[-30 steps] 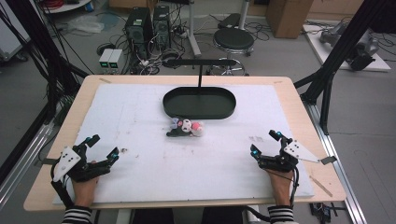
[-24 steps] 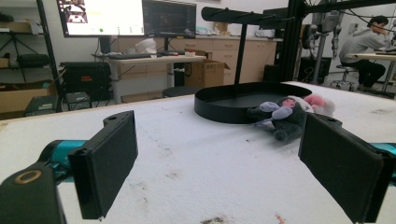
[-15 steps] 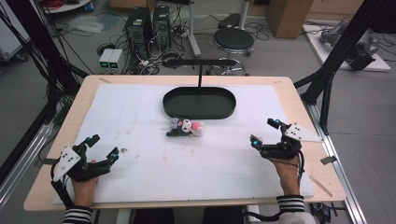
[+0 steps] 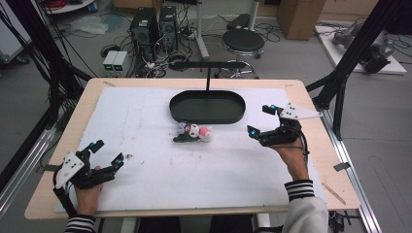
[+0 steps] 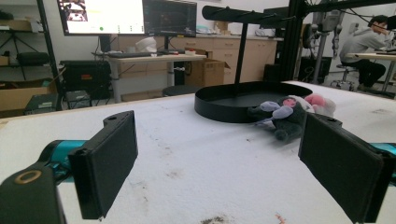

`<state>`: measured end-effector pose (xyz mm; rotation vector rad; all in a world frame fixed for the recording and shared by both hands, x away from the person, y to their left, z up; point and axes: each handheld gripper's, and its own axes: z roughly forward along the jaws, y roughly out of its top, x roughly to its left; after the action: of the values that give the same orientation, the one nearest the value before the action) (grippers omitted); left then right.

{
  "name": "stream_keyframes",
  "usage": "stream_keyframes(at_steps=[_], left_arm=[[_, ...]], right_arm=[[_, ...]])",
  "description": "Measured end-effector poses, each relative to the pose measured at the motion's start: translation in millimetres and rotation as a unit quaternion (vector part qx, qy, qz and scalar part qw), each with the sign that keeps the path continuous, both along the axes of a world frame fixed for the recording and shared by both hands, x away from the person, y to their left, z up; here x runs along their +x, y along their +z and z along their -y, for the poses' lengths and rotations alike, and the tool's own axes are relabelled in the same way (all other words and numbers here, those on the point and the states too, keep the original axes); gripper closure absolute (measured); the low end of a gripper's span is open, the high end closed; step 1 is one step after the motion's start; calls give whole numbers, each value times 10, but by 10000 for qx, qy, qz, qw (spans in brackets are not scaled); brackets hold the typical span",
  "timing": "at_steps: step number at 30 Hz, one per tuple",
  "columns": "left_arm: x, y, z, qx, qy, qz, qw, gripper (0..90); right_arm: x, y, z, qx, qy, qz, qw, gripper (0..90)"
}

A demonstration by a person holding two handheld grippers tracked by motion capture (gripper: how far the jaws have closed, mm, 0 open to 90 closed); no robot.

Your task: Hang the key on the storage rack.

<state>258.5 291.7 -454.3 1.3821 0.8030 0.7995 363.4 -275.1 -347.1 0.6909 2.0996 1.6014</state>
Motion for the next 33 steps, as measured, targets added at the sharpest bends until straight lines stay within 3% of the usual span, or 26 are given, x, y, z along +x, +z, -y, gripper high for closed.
stream_keyframes(at_steps=[9, 19, 21, 22, 27, 28, 29, 30, 32, 33], left_arm=[[4, 1, 5, -14, 0, -29, 10000, 122], [5, 2, 4, 0, 2, -37, 10000, 122], [6, 1, 5, -3, 5, -32, 10000, 122], [6, 1, 4, 0, 8, -35, 10000, 122], [6, 2, 4, 5, 6, -40, 10000, 122], [7, 2, 4, 5, 6, -40, 10000, 122], [8, 2, 4, -2, 7, -41, 10000, 122], [9, 2, 4, -5, 7, -44, 10000, 122], [10, 2, 5, -14, 9, -50, 10000, 122], [11, 2, 6, -13, 10, -55, 10000, 122]], right_arm=[[199, 119, -232, -369, 391, -196, 9984, 22], [419, 248, -527, -958, 899, -356, 9907, 22], [458, 263, -589, -1087, 977, -416, 9884, 22], [509, 271, -653, -1198, 1102, -439, 9857, 22], [591, 268, -770, -1358, 1321, -507, 9806, 22], [630, 262, -825, -1482, 1387, -546, 9776, 22], [630, 262, -825, -1482, 1387, -546, 9776, 22], [663, 264, -881, -1570, 1465, -576, 9750, 22], [679, 264, -908, -1614, 1512, -562, 9736, 22], [715, 251, -956, -1676, 1625, -616, 9704, 22]])
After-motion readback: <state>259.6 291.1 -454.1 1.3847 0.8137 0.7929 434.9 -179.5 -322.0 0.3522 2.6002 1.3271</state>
